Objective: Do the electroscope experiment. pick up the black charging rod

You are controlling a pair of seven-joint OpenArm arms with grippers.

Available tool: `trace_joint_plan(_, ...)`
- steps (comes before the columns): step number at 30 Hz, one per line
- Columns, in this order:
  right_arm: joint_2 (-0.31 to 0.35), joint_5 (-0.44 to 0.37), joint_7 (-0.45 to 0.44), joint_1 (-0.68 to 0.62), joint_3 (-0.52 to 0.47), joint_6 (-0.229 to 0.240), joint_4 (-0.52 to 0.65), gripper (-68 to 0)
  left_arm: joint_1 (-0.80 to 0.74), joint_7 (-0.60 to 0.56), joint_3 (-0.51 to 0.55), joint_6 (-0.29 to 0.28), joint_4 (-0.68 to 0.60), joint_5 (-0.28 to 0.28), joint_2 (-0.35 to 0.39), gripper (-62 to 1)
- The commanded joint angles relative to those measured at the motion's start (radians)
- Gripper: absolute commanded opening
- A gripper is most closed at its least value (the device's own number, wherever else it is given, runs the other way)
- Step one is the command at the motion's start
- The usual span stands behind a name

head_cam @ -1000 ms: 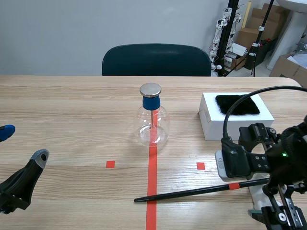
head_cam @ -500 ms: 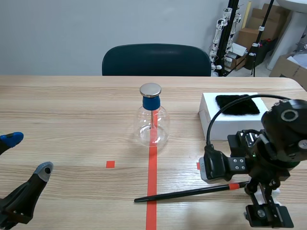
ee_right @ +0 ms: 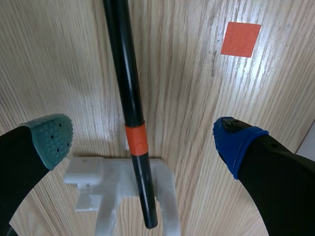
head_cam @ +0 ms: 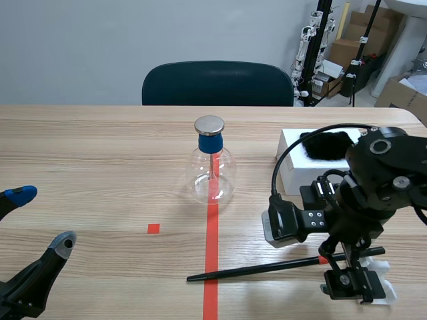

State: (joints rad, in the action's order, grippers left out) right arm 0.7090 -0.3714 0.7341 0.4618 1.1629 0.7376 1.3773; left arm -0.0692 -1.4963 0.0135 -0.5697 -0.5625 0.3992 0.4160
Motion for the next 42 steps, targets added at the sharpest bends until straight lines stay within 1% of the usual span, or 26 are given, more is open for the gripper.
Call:
trace_joint_plan(1,0.008,-0.003,-0.021,0.028,-0.001,0.008,-0.007,-10.0,0.006,-0.03,0.003,0.007,-0.011,0.016,0.006,1.4)
trace_joint_plan(3,0.008,-0.003,-0.038,0.031,-0.001,0.008,-0.017,-10.0,0.006,-0.043,0.003,0.026,-0.011,0.043,0.006,1.4)
trace_joint_plan(6,0.009,-0.003,-0.06,0.032,0.005,0.008,-0.025,-10.0,0.006,-0.053,0.003,0.028,-0.011,0.063,0.006,1.4)
trace_joint_plan(9,0.013,-0.003,-0.073,0.032,0.013,0.008,-0.025,-10.4,0.006,-0.055,0.003,0.032,-0.011,0.066,0.006,1.4)
trace_joint_plan(12,0.019,-0.003,-0.091,0.032,0.017,0.008,-0.025,-17.0,0.006,-0.056,0.003,0.032,-0.011,0.067,0.006,1.4)
trace_joint_plan(13,0.021,-0.003,-0.09,0.032,0.017,0.008,-0.025,-18.1,0.006,-0.055,0.003,0.032,-0.011,0.066,0.006,1.4)
trace_joint_plan(17,0.034,-0.003,-0.091,0.032,0.017,0.008,-0.025,-18.2,0.006,-0.055,0.003,0.032,-0.011,0.066,0.006,1.4)
trace_joint_plan(20,0.042,-0.003,-0.091,0.032,0.017,0.008,-0.025,-23.3,0.006,-0.055,0.003,0.032,-0.011,0.066,0.006,1.4)
trace_joint_plan(23,0.05,-0.003,-0.091,0.032,0.017,0.008,-0.025,-26.9,0.006,-0.055,0.003,0.032,-0.011,0.066,0.006,1.4)
trace_joint_plan(28,0.05,-0.002,-0.091,0.032,0.017,0.008,-0.024,-34.6,0.006,-0.052,0.003,0.032,-0.011,0.066,0.006,1.4)
trace_joint_plan(31,0.05,-0.002,-0.091,0.032,0.017,0.008,-0.024,-37.0,0.005,-0.052,0.003,0.035,-0.011,0.066,0.006,1.4)
trace_joint_plan(33,0.05,-0.002,-0.091,0.032,0.017,0.008,-0.024,-38.4,0.003,-0.052,0.003,0.048,-0.011,0.065,0.005,1.4)
trace_joint_plan(39,0.05,-0.002,-0.09,0.032,0.017,0.008,-0.024,-51.8,0.0,-0.05,0.003,0.051,-0.012,0.064,0.006,1.4)
trace_joint_plan(40,0.05,-0.002,-0.089,0.032,0.017,0.008,-0.024,-53.4,0.0,-0.049,0.003,0.051,-0.013,0.061,0.006,1.4)
trace_joint_plan(42,0.05,-0.002,-0.089,0.032,0.017,0.008,-0.024,-54.5,-0.002,-0.049,0.003,0.051,-0.014,0.057,0.006,1.4)
